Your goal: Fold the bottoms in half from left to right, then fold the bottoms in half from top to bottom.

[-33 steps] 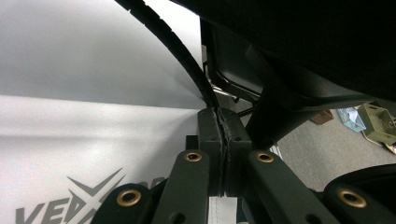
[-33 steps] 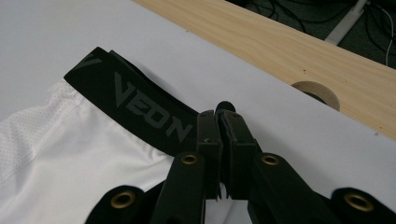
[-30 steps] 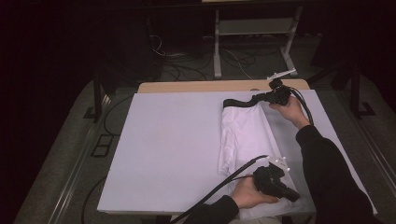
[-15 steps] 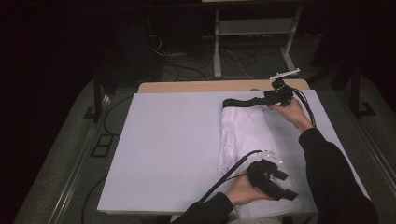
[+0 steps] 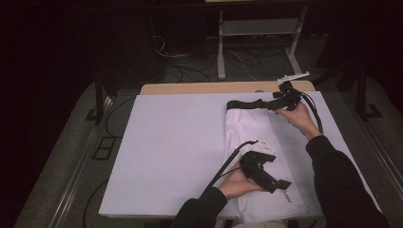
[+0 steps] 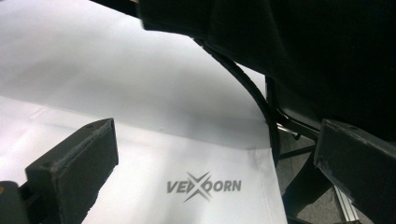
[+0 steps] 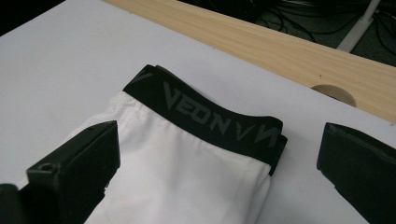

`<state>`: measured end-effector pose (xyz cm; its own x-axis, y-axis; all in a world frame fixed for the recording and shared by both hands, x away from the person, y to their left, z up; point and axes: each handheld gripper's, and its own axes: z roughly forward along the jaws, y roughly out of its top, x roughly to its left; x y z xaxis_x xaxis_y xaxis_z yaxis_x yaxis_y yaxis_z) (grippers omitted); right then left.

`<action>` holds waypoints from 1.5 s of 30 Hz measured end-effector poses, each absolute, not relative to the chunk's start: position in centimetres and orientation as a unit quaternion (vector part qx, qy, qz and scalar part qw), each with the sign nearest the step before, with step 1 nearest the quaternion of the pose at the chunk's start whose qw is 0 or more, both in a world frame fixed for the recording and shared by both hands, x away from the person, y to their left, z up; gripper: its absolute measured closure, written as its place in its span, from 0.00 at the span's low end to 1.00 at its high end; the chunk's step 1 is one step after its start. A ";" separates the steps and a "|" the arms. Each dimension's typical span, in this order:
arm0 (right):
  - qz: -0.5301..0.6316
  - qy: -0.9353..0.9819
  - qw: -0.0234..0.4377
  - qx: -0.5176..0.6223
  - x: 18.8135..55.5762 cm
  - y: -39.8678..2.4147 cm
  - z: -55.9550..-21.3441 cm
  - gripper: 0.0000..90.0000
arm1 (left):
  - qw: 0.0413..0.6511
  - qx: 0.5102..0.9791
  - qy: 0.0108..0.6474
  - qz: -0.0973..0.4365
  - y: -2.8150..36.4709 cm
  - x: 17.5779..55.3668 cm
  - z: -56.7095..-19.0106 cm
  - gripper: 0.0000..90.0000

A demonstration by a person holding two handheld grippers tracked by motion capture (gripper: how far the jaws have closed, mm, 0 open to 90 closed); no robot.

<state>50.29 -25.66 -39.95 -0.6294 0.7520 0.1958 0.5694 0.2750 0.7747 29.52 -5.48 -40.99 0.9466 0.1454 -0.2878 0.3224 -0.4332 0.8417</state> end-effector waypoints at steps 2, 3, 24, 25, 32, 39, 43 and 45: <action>0.436 0.791 0.105 0.415 50.0 -25.5 -39.9 0.00 | 0.516 0.840 0.142 -0.084 -5.2 29.7 -40.9 0.00; 0.437 0.792 0.104 0.414 49.9 -25.5 -39.9 0.00 | 0.518 0.839 0.144 -0.082 -4.9 29.9 -40.8 0.00; 0.462 0.785 0.113 0.398 46.8 -25.8 -38.8 0.00 | 0.524 0.833 0.169 -0.049 -2.2 31.6 -39.8 0.00; 0.463 0.784 0.114 0.397 46.5 -25.9 -38.8 0.00 | 0.524 0.833 0.169 -0.047 -2.1 31.6 -39.8 0.00; 0.463 0.784 0.115 0.397 45.7 -26.1 -38.7 0.00 | 0.528 0.828 0.183 -0.037 -1.1 32.3 -39.4 0.00; 0.464 0.784 0.114 0.395 45.0 -26.1 -39.0 0.00 | 0.533 0.824 0.194 -0.018 0.0 33.1 -39.1 0.00; 0.472 0.781 0.111 0.394 44.8 -26.1 -39.0 0.00 | 0.532 0.823 0.198 -0.016 0.5 33.5 -39.0 0.00; 0.473 0.781 0.111 0.393 44.7 -26.1 -39.0 0.00 | 0.533 0.822 0.200 -0.015 0.6 33.7 -39.0 0.00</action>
